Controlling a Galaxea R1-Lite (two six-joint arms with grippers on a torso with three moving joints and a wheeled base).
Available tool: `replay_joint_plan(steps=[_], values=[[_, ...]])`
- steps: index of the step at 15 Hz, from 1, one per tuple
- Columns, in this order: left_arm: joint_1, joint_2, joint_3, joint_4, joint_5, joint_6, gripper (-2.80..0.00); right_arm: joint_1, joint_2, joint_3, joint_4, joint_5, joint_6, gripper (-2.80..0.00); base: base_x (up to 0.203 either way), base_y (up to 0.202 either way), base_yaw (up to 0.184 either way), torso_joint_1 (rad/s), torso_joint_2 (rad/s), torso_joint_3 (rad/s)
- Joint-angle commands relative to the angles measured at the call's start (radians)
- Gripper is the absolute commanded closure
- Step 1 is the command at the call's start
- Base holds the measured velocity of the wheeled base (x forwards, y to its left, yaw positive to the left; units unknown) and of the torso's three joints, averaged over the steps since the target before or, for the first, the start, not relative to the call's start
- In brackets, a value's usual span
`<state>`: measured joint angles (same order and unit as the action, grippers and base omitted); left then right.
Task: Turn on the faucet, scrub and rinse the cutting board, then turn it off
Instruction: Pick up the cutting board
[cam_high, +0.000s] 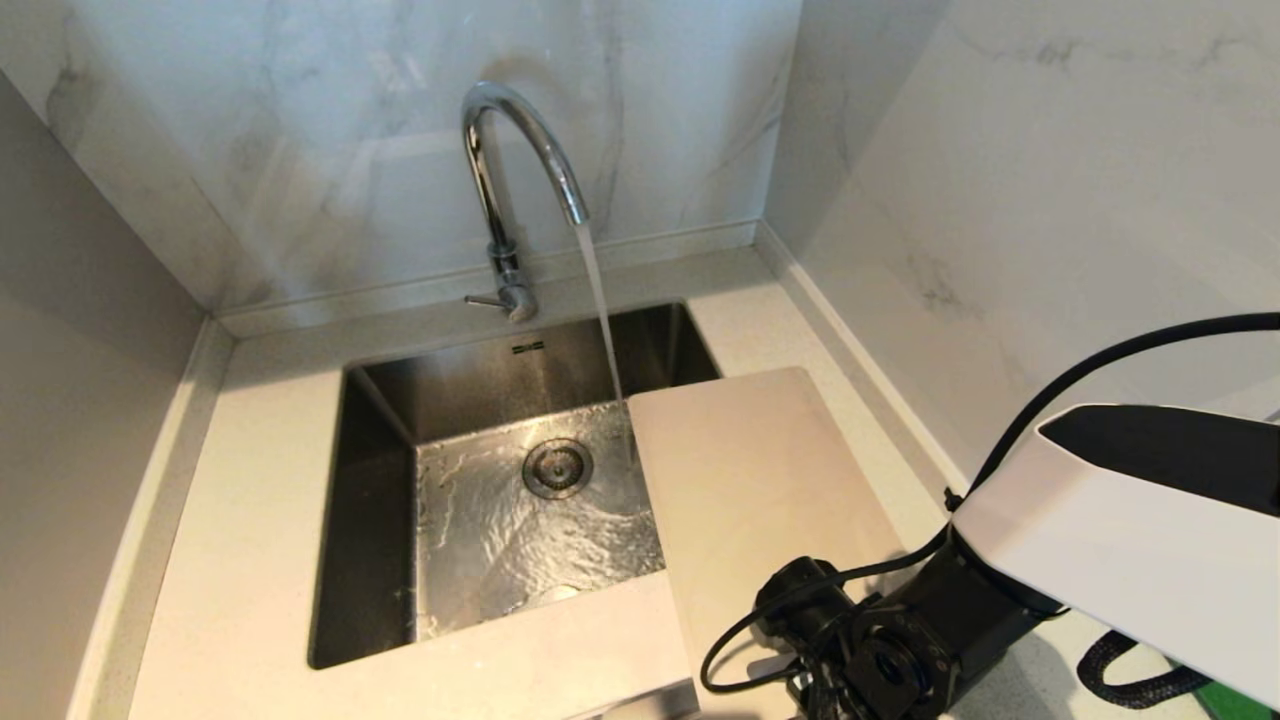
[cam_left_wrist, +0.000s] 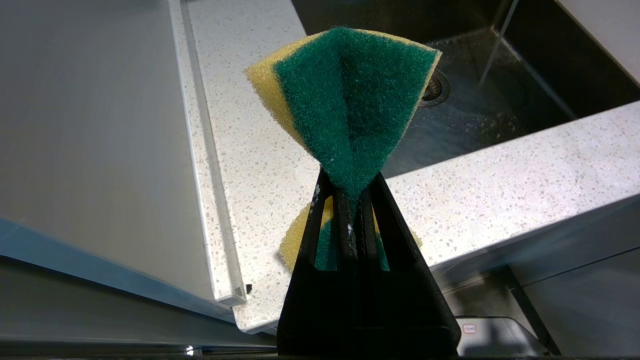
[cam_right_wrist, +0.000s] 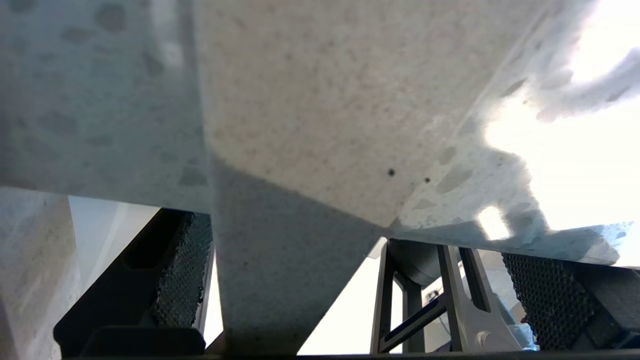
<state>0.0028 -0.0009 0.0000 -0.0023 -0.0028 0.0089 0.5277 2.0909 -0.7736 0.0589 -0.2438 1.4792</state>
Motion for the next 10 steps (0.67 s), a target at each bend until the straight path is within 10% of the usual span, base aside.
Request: replay_joint_plan(steps=[1,2,3,10], values=[[0.000,-0.001,0.003,0.000,0.000,-0.001,0.00,0.000,0.003,-0.001,-0.002,-0.003,0.010,-2.80,0.000,0.000,0.000,0.000,0.00,0.000],[0.000,-0.001,0.003,-0.001,0.000,0.000,0.00,0.000,0.005,-0.001,-0.002,-0.006,0.010,-2.80,0.000,0.000,0.000,0.000,0.00,0.000],[0.000,-0.001,0.003,-0.001,0.000,-0.001,0.00,0.001,0.008,-0.001,-0.002,-0.019,0.012,0.00,0.000,0.000,0.000,0.000,0.00,0.000],[0.000,-0.001,0.003,0.001,0.000,0.000,0.00,0.004,0.012,-0.007,-0.002,-0.023,0.029,0.00,0.000,0.000,0.000,0.000,0.00,0.000]])
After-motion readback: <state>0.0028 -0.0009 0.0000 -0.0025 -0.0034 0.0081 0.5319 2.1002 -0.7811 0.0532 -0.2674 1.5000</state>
